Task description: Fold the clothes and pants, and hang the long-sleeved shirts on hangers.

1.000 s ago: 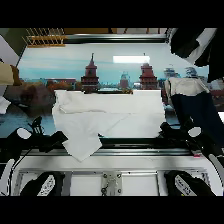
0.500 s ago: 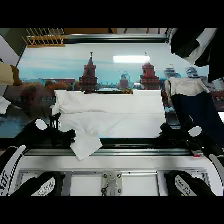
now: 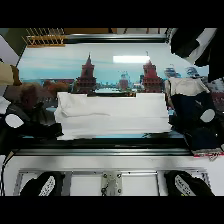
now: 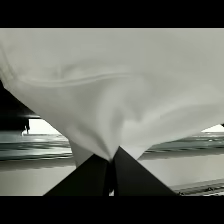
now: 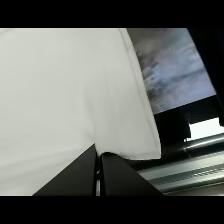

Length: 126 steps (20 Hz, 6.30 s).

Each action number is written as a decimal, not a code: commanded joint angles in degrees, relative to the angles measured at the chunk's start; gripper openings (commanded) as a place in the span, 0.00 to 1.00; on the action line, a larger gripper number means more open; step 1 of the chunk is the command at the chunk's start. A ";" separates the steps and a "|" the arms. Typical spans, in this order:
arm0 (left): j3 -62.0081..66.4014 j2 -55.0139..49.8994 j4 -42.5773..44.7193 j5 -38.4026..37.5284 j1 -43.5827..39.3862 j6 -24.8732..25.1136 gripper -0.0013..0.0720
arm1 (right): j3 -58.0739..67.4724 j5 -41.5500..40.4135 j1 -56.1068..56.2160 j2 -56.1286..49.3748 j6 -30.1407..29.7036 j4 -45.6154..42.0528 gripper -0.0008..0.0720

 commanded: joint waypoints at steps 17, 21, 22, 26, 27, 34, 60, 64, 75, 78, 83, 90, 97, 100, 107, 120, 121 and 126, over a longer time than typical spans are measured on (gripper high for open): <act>41.16 -41.05 -0.20 0.50 -3.54 3.23 0.03 | 38.93 4.35 9.11 -35.04 0.17 -2.78 0.03; 47.65 -46.84 -3.48 1.09 -3.74 3.23 0.53 | 39.19 -6.84 9.11 -36.30 0.28 2.40 0.26; 49.22 -47.47 -5.29 2.05 -3.41 3.21 0.80 | 39.43 -10.32 9.11 -36.24 -0.09 4.37 0.64; 55.28 -46.93 -9.05 2.10 -1.97 3.17 0.79 | 42.32 -13.53 6.82 -35.50 -8.74 13.09 0.88; 55.12 -46.03 -8.72 1.66 -1.97 3.19 0.74 | 42.32 -11.80 5.60 -35.04 -10.71 13.07 0.88; 38.47 -36.24 -9.18 6.73 -6.19 3.21 0.03 | 32.87 1.62 -7.30 -35.08 -22.27 13.38 0.88; 31.87 -36.41 -9.25 23.98 -27.39 0.55 0.03 | 33.83 1.16 -3.58 -38.88 -23.65 15.06 0.03; 41.57 -44.83 -9.27 20.79 -30.99 0.57 0.03 | 47.21 12.90 -2.23 -36.52 -21.79 8.02 0.03; 69.40 -70.55 -9.27 14.27 -43.54 0.02 0.03 | 75.69 25.44 13.40 -36.30 -15.23 7.87 0.03; 75.36 -74.86 -9.29 12.00 -44.17 -2.21 0.03 | 75.80 25.53 17.09 -35.82 -15.02 7.89 0.03; 77.24 -75.84 -8.94 12.13 -43.98 -3.10 0.03 | 75.80 25.27 21.53 -35.32 -15.04 7.89 0.03; 77.24 -75.65 -8.94 12.15 -43.45 -3.30 0.03 | 75.89 23.50 25.07 -34.45 -14.62 9.66 0.03; 77.26 -69.96 -8.52 8.31 -36.61 -3.32 0.03 | 75.89 20.02 29.40 -34.51 -14.62 11.63 0.03; 77.26 -66.12 -8.57 6.86 -31.47 -3.30 0.03 | 75.89 17.66 31.95 -34.88 -14.60 12.70 0.03; 77.26 -55.04 -8.55 3.37 -19.19 -3.26 0.03 | 75.87 12.28 40.04 -40.79 -14.95 16.79 0.03; 77.26 -40.59 -8.59 -4.09 -4.04 -2.21 0.03 | 75.87 -9.42 56.68 -60.92 -19.37 21.16 0.30; 77.26 -40.19 -8.59 -4.04 -3.80 -2.19 0.03 | 75.87 -12.63 57.81 -61.86 -19.50 22.43 0.47; 77.22 -39.47 -8.50 -4.17 -3.58 -2.19 0.03 | 75.69 -20.24 57.09 -59.21 -21.14 27.89 0.91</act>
